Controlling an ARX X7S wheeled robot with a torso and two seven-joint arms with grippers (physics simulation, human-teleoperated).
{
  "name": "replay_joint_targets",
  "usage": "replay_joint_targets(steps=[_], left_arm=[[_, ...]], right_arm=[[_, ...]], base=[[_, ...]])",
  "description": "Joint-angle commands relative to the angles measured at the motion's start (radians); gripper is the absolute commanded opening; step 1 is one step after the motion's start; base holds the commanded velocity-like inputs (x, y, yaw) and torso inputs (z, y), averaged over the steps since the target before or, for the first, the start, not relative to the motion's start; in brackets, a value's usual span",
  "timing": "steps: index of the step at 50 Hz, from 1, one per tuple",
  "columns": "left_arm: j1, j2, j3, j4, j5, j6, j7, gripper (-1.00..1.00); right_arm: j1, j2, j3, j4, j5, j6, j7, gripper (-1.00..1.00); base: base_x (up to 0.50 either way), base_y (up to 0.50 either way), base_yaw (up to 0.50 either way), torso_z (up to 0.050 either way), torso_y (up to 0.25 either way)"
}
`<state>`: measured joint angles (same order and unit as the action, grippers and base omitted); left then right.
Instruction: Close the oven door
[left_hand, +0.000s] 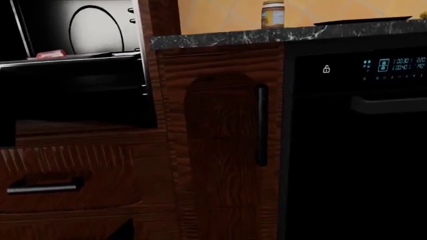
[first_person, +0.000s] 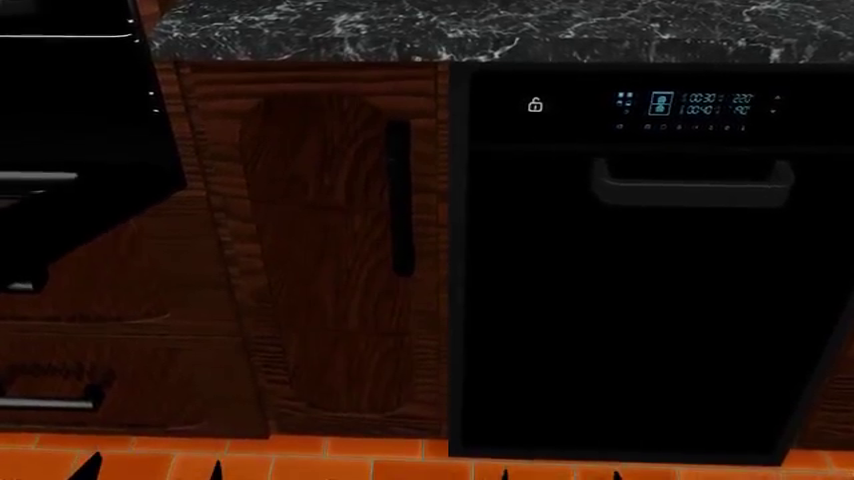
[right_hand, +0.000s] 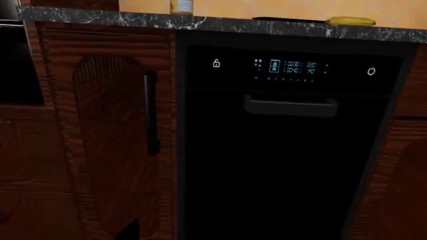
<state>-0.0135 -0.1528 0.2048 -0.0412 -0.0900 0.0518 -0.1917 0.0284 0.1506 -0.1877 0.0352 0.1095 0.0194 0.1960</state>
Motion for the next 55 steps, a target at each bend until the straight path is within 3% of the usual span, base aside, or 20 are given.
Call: replay_joint_targets(steps=[1, 55], left_arm=[[0.000, -0.007, 0.008, 0.002, -0.005, 0.002, -0.007, 1.00], [-0.032, -0.024, 0.045, -0.073, -0.016, 0.023, -0.037, 1.00]], right_arm=[[-0.001, 0.006, -0.010, -0.006, -0.005, 0.003, 0.016, 1.00], [0.011, 0.032, -0.030, 0.007, 0.048, 0.015, 0.029, 1.00]], base=[[0.00, 0.00, 0.00, -0.032, 0.000], [0.00, 0.00, 0.00, -0.044, 0.000]])
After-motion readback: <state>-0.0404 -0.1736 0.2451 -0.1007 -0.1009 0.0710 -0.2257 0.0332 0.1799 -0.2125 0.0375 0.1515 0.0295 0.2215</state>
